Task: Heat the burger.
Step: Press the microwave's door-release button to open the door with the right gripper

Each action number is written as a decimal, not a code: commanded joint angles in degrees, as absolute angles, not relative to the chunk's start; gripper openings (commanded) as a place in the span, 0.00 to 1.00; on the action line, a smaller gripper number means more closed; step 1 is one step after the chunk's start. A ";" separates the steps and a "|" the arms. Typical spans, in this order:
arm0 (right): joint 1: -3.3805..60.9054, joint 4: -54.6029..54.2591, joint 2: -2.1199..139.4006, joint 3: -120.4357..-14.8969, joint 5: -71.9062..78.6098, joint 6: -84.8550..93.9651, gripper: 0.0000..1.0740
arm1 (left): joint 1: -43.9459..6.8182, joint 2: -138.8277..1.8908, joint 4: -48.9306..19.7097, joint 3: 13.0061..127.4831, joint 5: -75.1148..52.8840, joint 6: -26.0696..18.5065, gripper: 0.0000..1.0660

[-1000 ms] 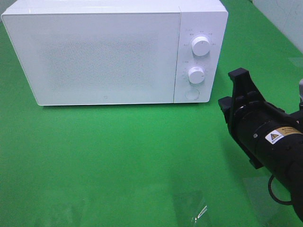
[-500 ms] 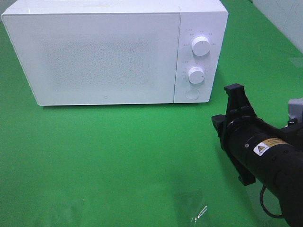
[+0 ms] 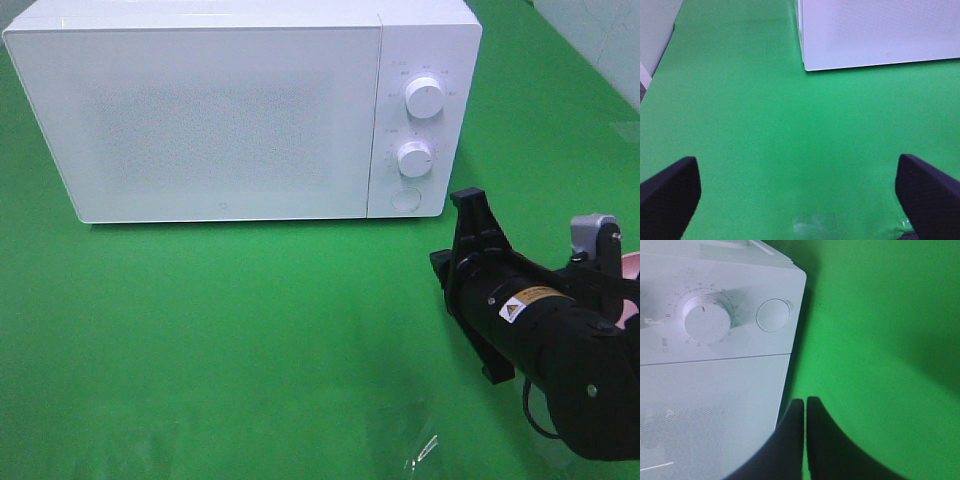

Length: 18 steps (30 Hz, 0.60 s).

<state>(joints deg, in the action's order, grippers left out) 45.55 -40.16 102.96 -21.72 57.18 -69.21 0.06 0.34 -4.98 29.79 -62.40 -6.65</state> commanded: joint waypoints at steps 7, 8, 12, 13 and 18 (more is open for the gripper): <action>39.59 -34.43 108.75 -28.36 54.14 -70.24 0.00 | 0.00 1.32 -4.93 29.62 -61.36 -6.65 0.92; 38.16 -33.29 110.12 -29.91 53.92 -70.24 0.00 | 0.00 1.32 -4.93 29.62 -61.36 -6.65 0.92; 35.07 -31.46 112.41 -32.89 53.17 -70.65 0.00 | 0.00 1.32 -4.93 29.62 -61.36 -6.65 0.92; 35.07 -31.46 112.41 -32.89 53.17 -70.65 0.00 | 0.00 1.32 -4.93 29.62 -61.36 -6.65 0.92; 32.37 -29.05 115.22 -36.15 52.71 -71.79 0.00 | 0.00 1.32 -4.93 29.62 -61.36 -6.65 0.92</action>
